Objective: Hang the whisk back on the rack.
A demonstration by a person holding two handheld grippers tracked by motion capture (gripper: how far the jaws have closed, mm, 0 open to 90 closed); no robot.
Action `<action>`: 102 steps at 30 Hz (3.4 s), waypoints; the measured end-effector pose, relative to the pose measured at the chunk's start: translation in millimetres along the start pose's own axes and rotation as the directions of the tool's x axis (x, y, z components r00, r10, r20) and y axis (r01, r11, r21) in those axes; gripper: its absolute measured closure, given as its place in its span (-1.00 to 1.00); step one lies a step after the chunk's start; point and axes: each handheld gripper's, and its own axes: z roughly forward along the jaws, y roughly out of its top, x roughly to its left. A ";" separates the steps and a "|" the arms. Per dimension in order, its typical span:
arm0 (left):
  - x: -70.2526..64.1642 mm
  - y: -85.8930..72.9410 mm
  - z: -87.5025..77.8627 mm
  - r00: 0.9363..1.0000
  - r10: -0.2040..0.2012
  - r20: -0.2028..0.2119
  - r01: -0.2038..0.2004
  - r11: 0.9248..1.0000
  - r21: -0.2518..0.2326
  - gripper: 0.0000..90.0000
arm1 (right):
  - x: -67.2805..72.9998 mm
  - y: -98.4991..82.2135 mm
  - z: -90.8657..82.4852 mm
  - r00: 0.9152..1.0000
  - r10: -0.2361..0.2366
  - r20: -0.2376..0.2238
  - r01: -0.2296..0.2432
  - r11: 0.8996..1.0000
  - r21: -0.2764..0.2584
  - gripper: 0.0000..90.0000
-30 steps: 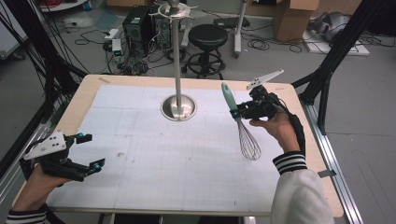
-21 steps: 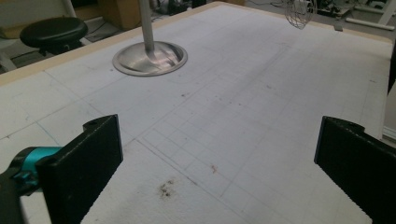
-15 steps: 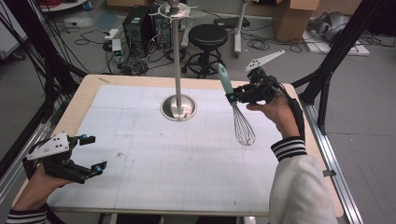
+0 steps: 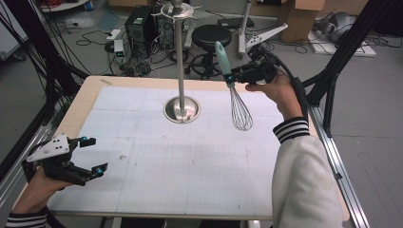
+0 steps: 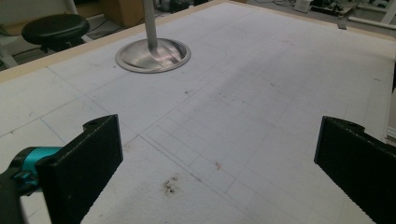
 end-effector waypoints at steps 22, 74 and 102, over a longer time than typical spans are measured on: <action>-2.9 0.7 6.3 1.000 0.011 0.014 -0.012 1.000 0.012 -0.96 | -18.1 54.0 22.0 0.999 -0.029 -0.036 0.027 0.997 -0.073 0.55; -0.4 1.8 -1.0 1.000 0.016 0.004 -0.016 1.000 0.005 -0.96 | -24.1 77.9 70.8 1.000 0.004 0.019 -0.002 0.997 -0.076 0.16; -9.0 6.7 1.3 0.999 0.029 0.019 -0.029 1.000 0.003 -0.96 | 27.2 -29.2 20.1 0.994 0.054 0.099 -0.046 0.996 -0.082 -0.99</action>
